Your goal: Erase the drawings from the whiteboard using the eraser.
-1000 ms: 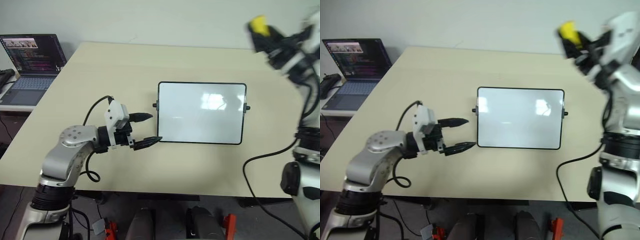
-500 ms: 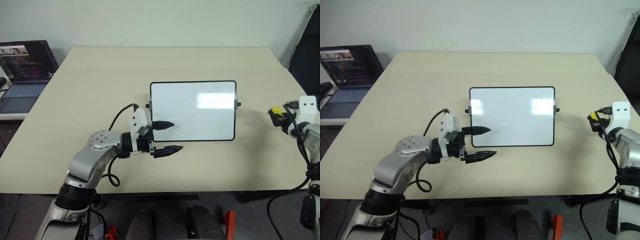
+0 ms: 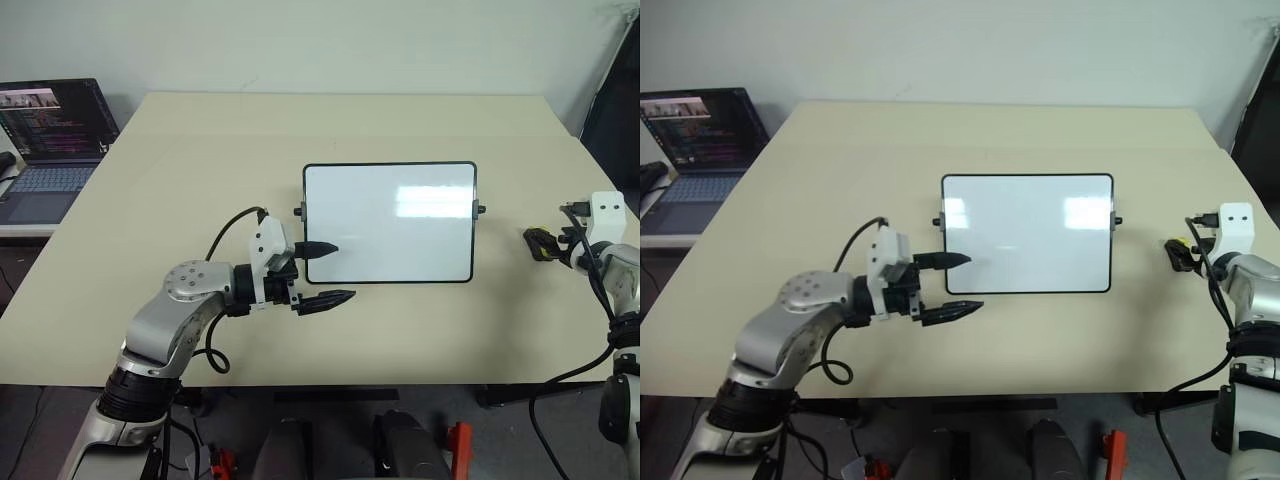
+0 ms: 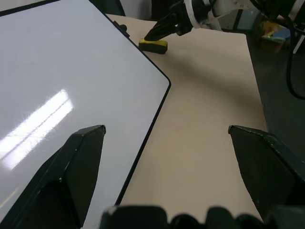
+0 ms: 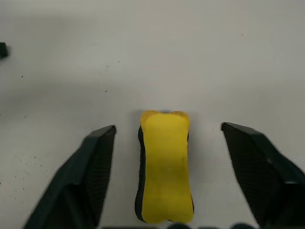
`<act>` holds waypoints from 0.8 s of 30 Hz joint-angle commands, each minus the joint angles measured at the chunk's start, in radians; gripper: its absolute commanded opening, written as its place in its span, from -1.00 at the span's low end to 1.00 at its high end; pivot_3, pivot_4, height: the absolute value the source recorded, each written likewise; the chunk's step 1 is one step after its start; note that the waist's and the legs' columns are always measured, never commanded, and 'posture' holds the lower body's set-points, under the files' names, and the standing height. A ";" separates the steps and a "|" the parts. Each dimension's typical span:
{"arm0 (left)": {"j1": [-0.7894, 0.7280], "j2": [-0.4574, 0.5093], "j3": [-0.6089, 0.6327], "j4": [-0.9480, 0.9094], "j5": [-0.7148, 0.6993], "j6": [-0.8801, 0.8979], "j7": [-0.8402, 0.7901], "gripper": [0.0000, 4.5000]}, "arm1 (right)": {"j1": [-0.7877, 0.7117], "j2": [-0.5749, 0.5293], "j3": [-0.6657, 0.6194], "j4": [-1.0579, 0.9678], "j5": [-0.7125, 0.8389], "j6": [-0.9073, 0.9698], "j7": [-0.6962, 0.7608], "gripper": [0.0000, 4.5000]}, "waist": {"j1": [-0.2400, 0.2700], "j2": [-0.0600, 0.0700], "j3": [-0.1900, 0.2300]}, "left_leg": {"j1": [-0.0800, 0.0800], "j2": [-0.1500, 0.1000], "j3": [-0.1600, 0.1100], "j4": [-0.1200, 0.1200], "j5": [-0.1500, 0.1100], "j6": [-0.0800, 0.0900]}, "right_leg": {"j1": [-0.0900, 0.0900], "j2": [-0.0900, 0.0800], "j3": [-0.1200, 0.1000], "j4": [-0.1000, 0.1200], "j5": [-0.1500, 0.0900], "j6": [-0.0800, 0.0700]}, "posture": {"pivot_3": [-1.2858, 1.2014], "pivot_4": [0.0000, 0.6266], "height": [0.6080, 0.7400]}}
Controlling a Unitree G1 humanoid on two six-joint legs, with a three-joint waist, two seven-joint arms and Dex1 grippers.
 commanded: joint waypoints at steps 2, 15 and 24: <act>-0.037 0.016 0.088 0.024 -0.019 -0.027 0.011 1.00 | 0.020 -0.021 -0.041 -0.161 0.066 -0.095 0.092 0.99 | -0.002 0.000 0.000 | 0.000 0.000 0.000 0.000 0.000 0.000 | 0.000 0.000 0.000 0.000 0.000 0.000 | 0.03 -0.52 1.00; -0.044 -0.208 0.341 0.345 0.156 -0.335 0.478 1.00 | 0.209 0.270 -0.130 -0.338 0.160 -0.386 -0.054 0.99 | 0.022 -0.003 -0.002 | -0.001 -0.001 0.000 0.005 0.000 -0.001 | 0.001 -0.002 0.001 -0.001 0.006 0.005 | 0.03 -0.52 1.00; 0.006 -0.391 0.253 0.530 0.279 -0.510 0.606 1.00 | 0.259 0.330 -0.094 -0.271 0.098 -0.497 -0.158 0.99 | 0.023 -0.003 -0.003 | -0.002 -0.001 0.000 0.010 0.000 -0.001 | 0.002 -0.002 0.001 0.000 0.007 0.005 | 0.03 -0.52 1.00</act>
